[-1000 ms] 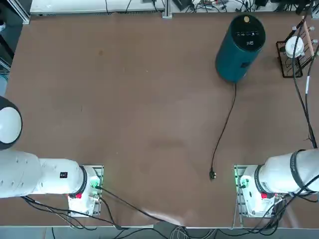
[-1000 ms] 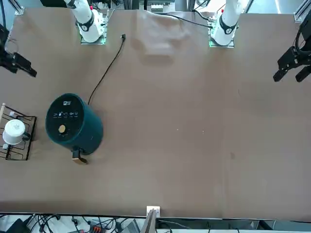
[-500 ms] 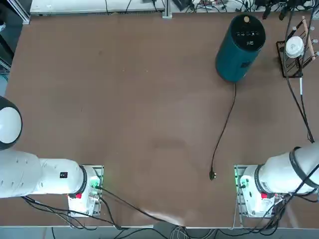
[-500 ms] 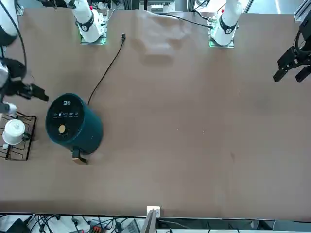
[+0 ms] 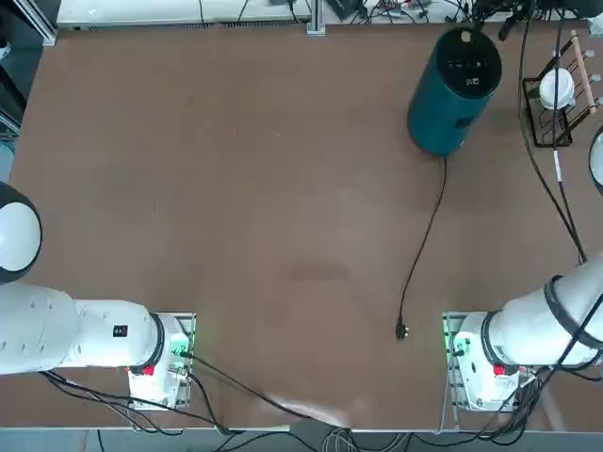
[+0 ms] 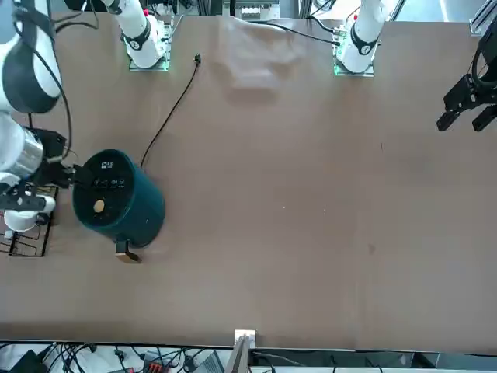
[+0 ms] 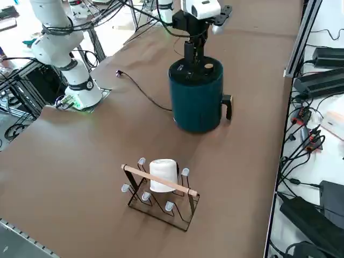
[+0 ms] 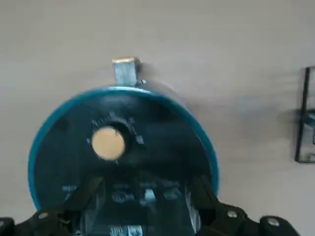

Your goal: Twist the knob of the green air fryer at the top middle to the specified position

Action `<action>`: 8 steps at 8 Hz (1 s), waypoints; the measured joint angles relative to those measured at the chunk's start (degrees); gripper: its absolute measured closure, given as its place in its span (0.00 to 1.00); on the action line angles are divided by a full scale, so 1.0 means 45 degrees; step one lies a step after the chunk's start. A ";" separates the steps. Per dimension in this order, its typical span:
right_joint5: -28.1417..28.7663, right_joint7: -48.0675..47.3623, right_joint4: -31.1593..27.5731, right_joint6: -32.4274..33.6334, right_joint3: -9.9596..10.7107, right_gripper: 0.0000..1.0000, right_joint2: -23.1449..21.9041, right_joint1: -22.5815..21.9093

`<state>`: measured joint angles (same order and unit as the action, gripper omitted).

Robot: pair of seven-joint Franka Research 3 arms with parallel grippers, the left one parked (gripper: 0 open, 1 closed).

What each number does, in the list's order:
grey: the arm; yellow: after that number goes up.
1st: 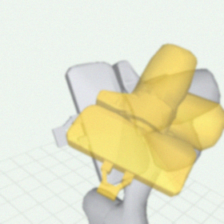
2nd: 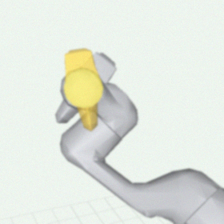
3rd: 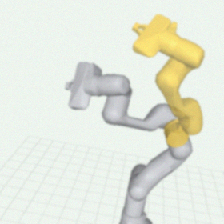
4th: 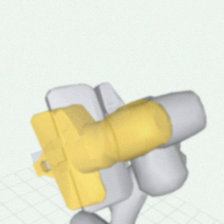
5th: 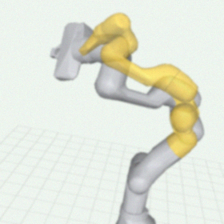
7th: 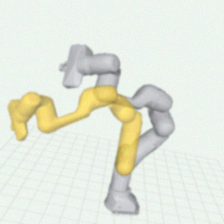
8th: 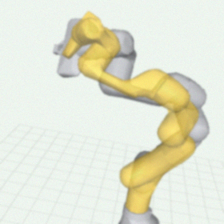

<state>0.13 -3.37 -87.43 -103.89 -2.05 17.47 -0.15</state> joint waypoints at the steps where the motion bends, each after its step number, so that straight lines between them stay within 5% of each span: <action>1: -0.0001 0.0002 0.0033 -0.0397 -0.0015 0.00 0.0288 -0.0175; 8: -0.0002 0.0008 0.0145 -0.1040 0.0044 0.04 0.0874 -0.0629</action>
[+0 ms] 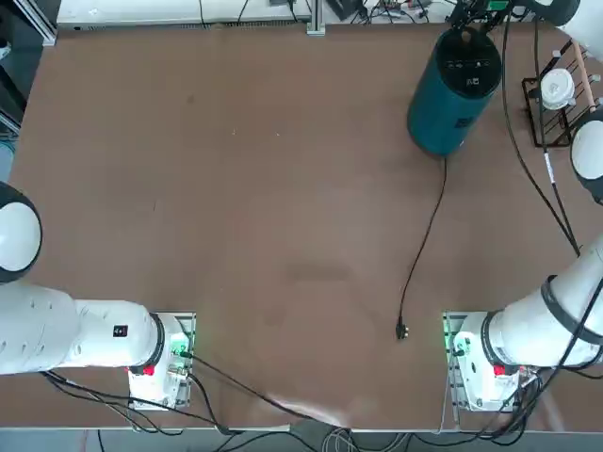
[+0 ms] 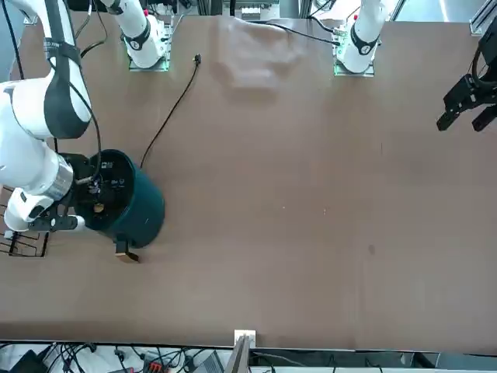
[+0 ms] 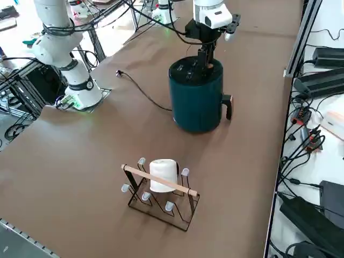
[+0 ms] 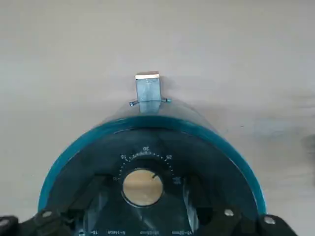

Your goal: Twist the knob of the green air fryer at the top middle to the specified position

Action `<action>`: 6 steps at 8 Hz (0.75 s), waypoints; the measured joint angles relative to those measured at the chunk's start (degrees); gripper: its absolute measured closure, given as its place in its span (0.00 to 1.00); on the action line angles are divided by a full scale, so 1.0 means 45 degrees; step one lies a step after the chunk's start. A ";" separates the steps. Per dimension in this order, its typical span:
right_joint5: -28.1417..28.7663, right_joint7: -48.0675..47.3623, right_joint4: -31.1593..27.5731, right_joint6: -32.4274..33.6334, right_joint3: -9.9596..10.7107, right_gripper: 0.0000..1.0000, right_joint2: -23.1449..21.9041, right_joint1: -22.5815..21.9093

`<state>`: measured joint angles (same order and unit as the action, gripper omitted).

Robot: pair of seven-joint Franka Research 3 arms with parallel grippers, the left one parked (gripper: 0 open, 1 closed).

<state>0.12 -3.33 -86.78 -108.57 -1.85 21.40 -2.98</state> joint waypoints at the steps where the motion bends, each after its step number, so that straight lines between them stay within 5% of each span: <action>1: -0.0001 0.0005 0.0003 0.0000 0.0004 0.16 0.0000 0.0000; 3: -0.0002 0.0007 0.0079 0.0002 0.0030 0.31 0.0000 0.0001; 6: -0.0002 0.0006 0.0084 0.0003 0.0030 0.33 0.0000 -0.0006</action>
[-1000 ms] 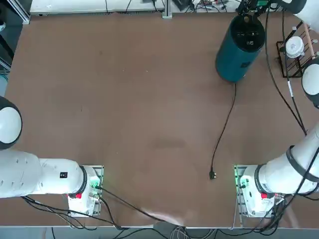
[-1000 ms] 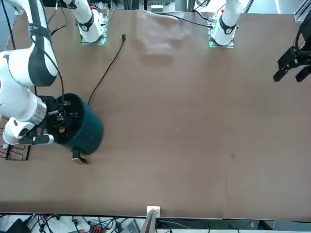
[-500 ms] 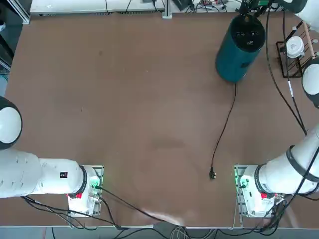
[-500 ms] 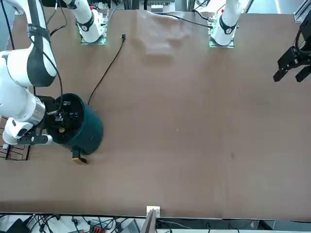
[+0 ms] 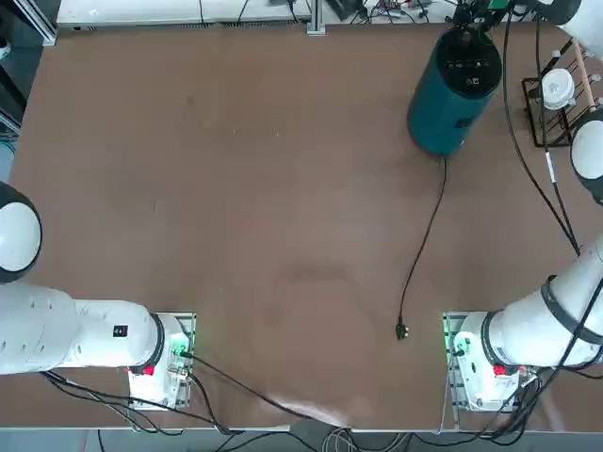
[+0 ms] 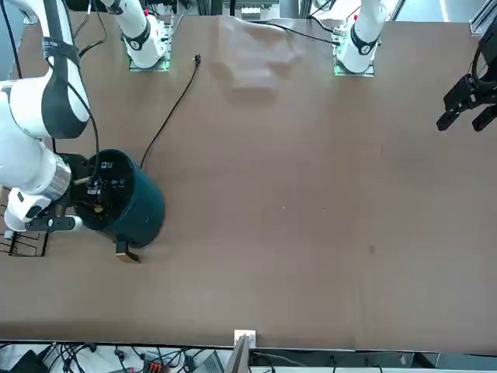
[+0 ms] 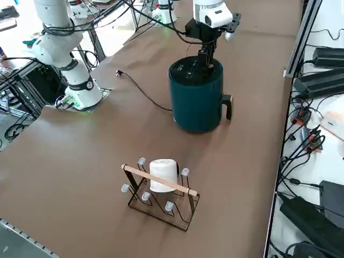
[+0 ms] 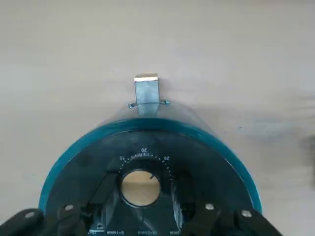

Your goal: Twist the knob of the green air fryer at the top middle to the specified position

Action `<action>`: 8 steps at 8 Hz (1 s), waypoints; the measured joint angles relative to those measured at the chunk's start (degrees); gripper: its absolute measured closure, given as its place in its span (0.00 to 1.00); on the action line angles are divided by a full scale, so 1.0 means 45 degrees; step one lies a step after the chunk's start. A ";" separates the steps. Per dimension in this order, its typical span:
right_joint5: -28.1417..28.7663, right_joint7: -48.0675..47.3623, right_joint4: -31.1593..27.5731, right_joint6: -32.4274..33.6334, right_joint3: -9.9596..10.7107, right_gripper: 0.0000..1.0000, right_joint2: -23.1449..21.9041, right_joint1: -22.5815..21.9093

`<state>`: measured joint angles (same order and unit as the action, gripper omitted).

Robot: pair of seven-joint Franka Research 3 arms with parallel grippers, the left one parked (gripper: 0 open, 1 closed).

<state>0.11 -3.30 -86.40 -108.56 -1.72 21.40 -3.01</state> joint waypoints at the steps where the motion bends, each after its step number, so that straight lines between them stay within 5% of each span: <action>1: 0.0001 0.0000 0.0006 0.0000 0.0000 0.33 0.0000 0.0000; 8: 0.0003 0.0000 0.0471 0.0025 -0.0007 0.40 0.0014 -0.0029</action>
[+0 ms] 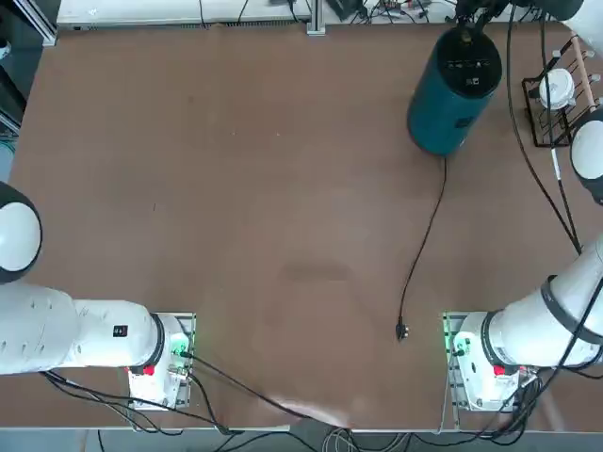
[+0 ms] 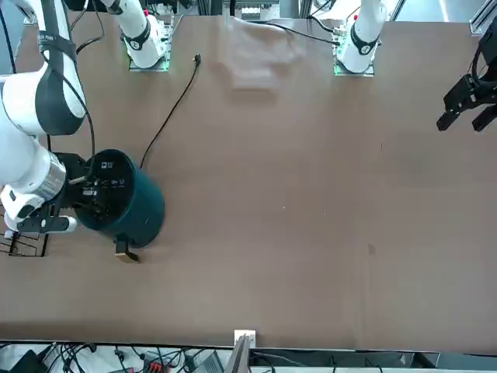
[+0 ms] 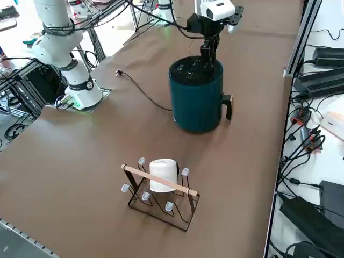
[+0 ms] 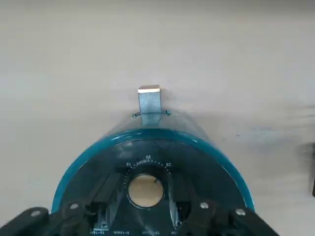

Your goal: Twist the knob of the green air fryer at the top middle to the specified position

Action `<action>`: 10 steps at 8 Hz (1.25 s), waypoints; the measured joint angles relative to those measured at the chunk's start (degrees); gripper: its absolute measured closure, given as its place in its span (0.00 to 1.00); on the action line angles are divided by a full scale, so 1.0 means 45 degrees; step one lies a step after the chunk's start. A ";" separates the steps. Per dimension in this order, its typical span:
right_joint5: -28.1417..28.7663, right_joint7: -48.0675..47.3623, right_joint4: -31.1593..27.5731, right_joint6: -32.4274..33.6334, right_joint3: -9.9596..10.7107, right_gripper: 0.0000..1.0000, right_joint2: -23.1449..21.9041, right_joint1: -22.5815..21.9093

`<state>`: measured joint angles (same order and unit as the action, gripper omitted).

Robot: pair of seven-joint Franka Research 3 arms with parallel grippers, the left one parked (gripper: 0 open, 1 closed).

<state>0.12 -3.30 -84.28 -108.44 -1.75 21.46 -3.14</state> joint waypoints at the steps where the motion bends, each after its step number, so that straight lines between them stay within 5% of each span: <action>1: 0.0000 0.0000 0.0000 0.0000 0.0000 0.39 0.0023 -0.0001; 6: 0.0000 0.0058 0.0000 0.0000 -0.0006 0.40 0.0180 -0.0017; 10: -0.0001 0.0091 0.0003 0.0006 -0.0006 0.57 0.0176 -0.0017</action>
<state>0.12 -2.89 -84.27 -108.42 -1.78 22.26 -3.21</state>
